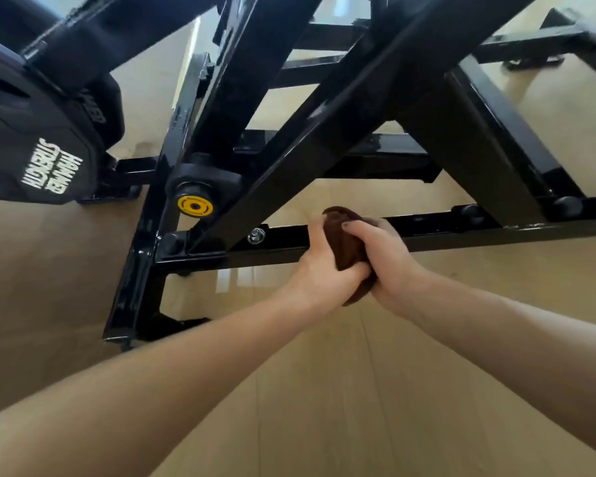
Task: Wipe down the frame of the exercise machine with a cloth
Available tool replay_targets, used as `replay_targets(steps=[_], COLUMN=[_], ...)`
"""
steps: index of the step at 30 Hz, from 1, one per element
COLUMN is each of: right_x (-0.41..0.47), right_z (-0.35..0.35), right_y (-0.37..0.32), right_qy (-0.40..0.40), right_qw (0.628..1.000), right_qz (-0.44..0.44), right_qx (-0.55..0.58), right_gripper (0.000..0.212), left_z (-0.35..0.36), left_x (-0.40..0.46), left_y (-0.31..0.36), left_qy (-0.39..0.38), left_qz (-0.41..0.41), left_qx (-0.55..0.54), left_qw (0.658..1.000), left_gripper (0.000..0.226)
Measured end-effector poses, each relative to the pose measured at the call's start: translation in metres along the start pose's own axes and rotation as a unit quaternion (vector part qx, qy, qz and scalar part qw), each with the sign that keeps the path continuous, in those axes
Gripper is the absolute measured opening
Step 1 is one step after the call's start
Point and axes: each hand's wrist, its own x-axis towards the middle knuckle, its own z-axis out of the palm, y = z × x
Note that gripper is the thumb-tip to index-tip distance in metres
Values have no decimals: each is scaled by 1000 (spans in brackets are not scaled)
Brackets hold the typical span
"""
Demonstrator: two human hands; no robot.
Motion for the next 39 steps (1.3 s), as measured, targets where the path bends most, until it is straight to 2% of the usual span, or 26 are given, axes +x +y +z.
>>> replay_targets(steps=[3, 5, 6, 7, 8, 9, 10, 12, 13, 15, 16, 19, 22, 24, 28, 30, 35, 37, 39], right_x=[12, 20, 24, 28, 30, 31, 32, 34, 34, 33, 34, 40, 46, 48, 43, 40, 41, 41, 39], right_z=[-7, -10, -12, -13, -14, -12, -9, 2, 12, 31, 37, 39, 19, -6, -75, -102, -96, -83, -71], right_y=[-3, -12, -16, -18, -19, -16, -11, 5, 12, 24, 27, 29, 25, 21, 13, 11, 13, 16, 19], right_qy=[16, 34, 59, 82, 95, 90, 69, 24, 6, -26, -37, -44, -57, -49, 28, 80, 219, 225, 176], right_qw=[998, 989, 975, 950, 920, 892, 870, 805, 756, 660, 631, 598, 546, 547, 611, 627, 676, 674, 641], right_qz=[-52, -126, -182, -242, -294, -331, -352, -381, -394, -436, -455, -485, -492, -480, -445, -434, -354, -347, -376], right_qx=[-20, -63, -115, -180, -243, -294, -338, -454, -523, -611, -627, -636, -676, -684, -654, -642, -608, -612, -645], right_gripper=[28, 27, 28, 29, 31, 33, 37, 43, 45, 49, 50, 49, 46, 42, 40, 38, 36, 36, 37], left_z=[-6, -24, -34, -45, -57, -70, -82, -97, -96, -79, -68, -55, -58, -57, -53, -53, -54, -52, -51], left_x=[-13, -18, -21, -21, -20, -16, -8, 13, 23, 35, 38, 47, 54, 57, 54, 53, 54, 56, 58], left_y=[-1, 3, 8, 13, 17, 21, 25, 31, 32, 26, 22, 15, 10, 9, 11, 12, 11, 11, 10], left_qy=[-13, 57, 119, 176, 221, 258, 296, 381, 406, 397, 393, 438, 462, 464, 462, 458, 464, 473, 482], left_qz=[63, 148, 226, 317, 398, 447, 461, 419, 380, 326, 315, 326, 362, 366, 343, 338, 341, 346, 346], left_qx=[47, 165, 239, 296, 325, 328, 320, 319, 330, 340, 336, 317, 309, 302, 289, 289, 288, 286, 285], left_qw=[997, 973, 937, 883, 829, 791, 773, 760, 763, 788, 796, 776, 748, 748, 765, 770, 765, 759, 752], left_gripper=[90, 73, 56, 37, 23, 17, 19, 33, 41, 55, 59, 63, 66, 66, 60, 60, 59, 59, 59])
